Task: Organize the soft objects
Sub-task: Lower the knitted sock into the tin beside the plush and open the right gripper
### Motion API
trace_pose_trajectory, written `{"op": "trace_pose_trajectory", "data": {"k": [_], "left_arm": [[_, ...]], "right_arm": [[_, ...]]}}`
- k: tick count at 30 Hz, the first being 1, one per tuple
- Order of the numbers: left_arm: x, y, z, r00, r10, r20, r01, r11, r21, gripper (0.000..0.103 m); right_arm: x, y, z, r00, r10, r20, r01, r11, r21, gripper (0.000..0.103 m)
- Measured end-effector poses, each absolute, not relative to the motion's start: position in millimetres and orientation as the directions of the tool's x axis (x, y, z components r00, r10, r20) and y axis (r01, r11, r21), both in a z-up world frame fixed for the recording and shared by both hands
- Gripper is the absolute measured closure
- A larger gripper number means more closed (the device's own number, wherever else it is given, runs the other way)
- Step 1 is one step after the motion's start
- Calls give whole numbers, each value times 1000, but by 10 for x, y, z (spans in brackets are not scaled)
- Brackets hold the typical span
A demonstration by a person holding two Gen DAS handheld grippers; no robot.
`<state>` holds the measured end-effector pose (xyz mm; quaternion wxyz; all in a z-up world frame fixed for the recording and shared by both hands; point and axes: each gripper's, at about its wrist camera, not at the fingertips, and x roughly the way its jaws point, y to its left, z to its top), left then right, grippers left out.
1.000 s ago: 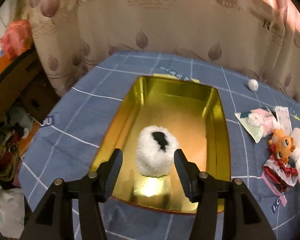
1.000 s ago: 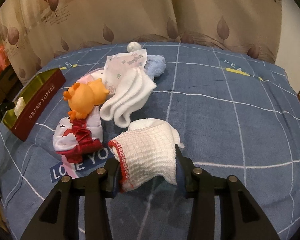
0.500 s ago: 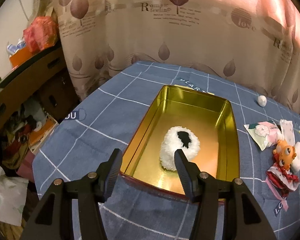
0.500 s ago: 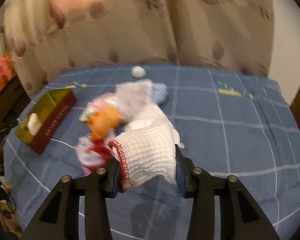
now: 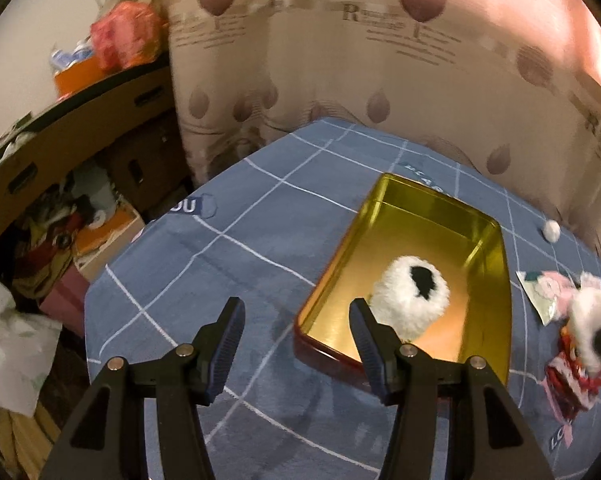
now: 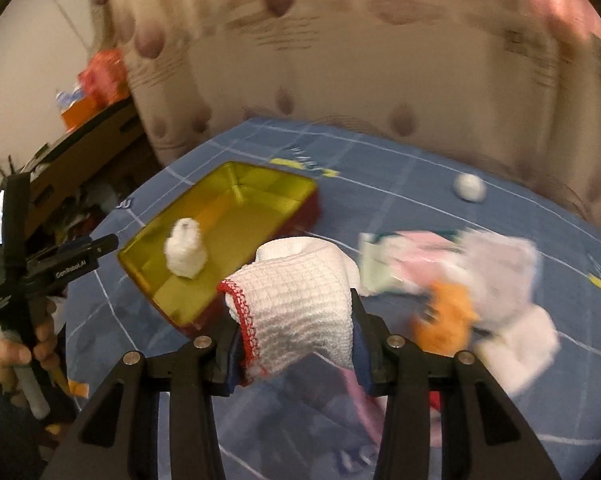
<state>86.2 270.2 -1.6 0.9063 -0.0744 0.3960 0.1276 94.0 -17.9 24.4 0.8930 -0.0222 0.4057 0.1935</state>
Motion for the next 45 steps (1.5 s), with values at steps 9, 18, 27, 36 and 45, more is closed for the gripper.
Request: {"op": "trace_pose_trajectory", "data": {"k": [9,18,27,36,45], "left_arm": [[878,2863,-42,641,194,-743,-353,934,-61,47],[900,2814,-40,648,203,-734,-336,941,-37,47],[938,2857,-70,638,177,-750,-338,939,-66,47],[936,2855,-70,639,173,-749,-335,940,-68,47],[916,2779,-53,644,191,-741,-324,945,-38,47]], "right_arm": [[1521,682,53,553,341,-760,-462,885,61,63],[1969,1058,-234,525,285,-802,-454,891,19,62],[2159,1062,-446,492,262,-830,-431,902,29,52],[1986,921,-273,529,281,-801,-427,904,35,31],[1344,129,157,607,286,-742,-374,926,51,25]]}}
